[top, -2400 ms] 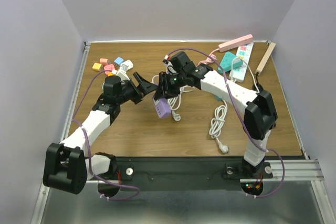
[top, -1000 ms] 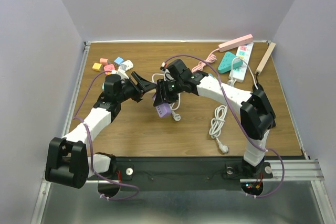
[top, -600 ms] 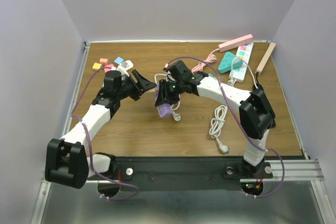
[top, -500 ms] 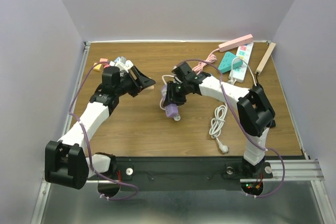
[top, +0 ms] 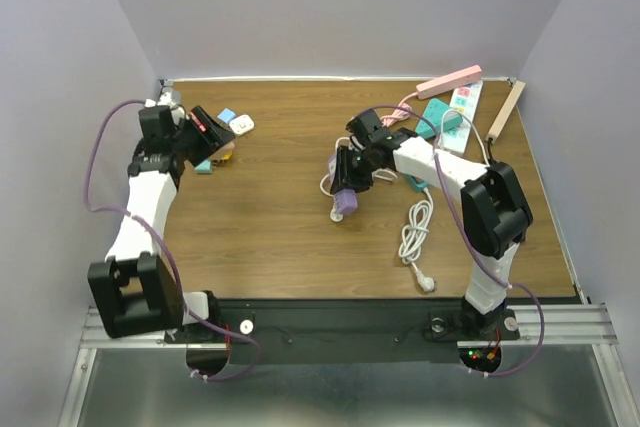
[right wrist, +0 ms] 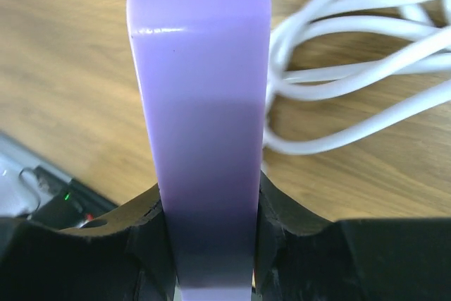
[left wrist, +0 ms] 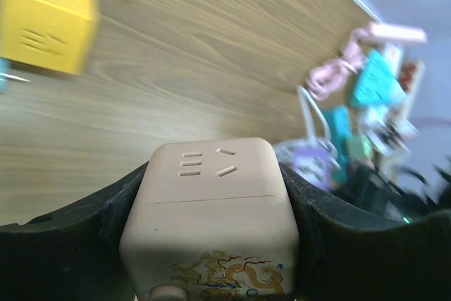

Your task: Pull the plug off the socket

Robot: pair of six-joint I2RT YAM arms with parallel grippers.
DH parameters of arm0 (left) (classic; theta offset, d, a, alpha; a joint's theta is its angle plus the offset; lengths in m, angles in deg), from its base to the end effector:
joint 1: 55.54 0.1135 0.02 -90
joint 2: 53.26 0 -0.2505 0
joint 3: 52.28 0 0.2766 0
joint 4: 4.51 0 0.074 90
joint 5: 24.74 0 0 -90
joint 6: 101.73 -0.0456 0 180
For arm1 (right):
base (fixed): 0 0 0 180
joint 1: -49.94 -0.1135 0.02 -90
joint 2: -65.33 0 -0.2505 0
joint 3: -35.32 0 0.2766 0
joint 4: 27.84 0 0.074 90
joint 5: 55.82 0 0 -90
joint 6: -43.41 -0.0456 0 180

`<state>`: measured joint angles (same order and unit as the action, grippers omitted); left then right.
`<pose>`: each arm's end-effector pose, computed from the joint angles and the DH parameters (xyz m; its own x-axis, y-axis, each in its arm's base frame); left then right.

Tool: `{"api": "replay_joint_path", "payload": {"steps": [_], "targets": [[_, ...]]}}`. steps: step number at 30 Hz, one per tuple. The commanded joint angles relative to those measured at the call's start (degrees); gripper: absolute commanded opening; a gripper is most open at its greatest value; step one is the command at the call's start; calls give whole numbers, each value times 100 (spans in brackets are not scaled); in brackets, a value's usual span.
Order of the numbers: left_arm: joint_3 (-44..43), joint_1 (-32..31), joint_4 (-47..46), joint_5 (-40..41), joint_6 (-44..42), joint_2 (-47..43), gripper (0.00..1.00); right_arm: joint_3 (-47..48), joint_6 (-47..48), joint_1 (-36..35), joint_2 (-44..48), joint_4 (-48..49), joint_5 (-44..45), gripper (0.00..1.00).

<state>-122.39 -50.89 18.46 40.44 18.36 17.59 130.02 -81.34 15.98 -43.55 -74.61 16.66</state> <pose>0.3205 0.0069 0.3002 -0.5019 -0.4974 -0.7076 0.0668 0.7933 -0.6051 0.3459 0.2495 0.1801 -0.9685 0.0031 -0.2490 -0.1240 0.8611 0.4930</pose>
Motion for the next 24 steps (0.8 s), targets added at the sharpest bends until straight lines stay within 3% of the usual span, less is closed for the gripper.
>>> {"api": "replay_joint_path", "payload": {"steps": [1, 6, 14, 18, 19, 24], "targets": [[-596, 642, -77, 276, -548, 866, 0, 422, 327, -50, 701, 102, -515, 0], [-1105, 1213, -182, 932, -320, 1694, 0, 563, 302, -41, 1228, 75, -297, 1], [-2327, 1302, 169, 1875, -187, 3258, 0, 695, 38, 73, 1379, -13, 696, 0], [-2758, 1302, 231, 1832, -214, 3883, 25, 870, -111, 406, 1247, -13, 943, 0], [-2854, 1302, 213, 1788, -214, 4101, 36, 923, -103, 485, 1212, -13, 839, 0], [-2996, 1311, 204, 1656, -187, 4525, 54, 1380, 81, 715, 904, -21, 618, 1]]}}
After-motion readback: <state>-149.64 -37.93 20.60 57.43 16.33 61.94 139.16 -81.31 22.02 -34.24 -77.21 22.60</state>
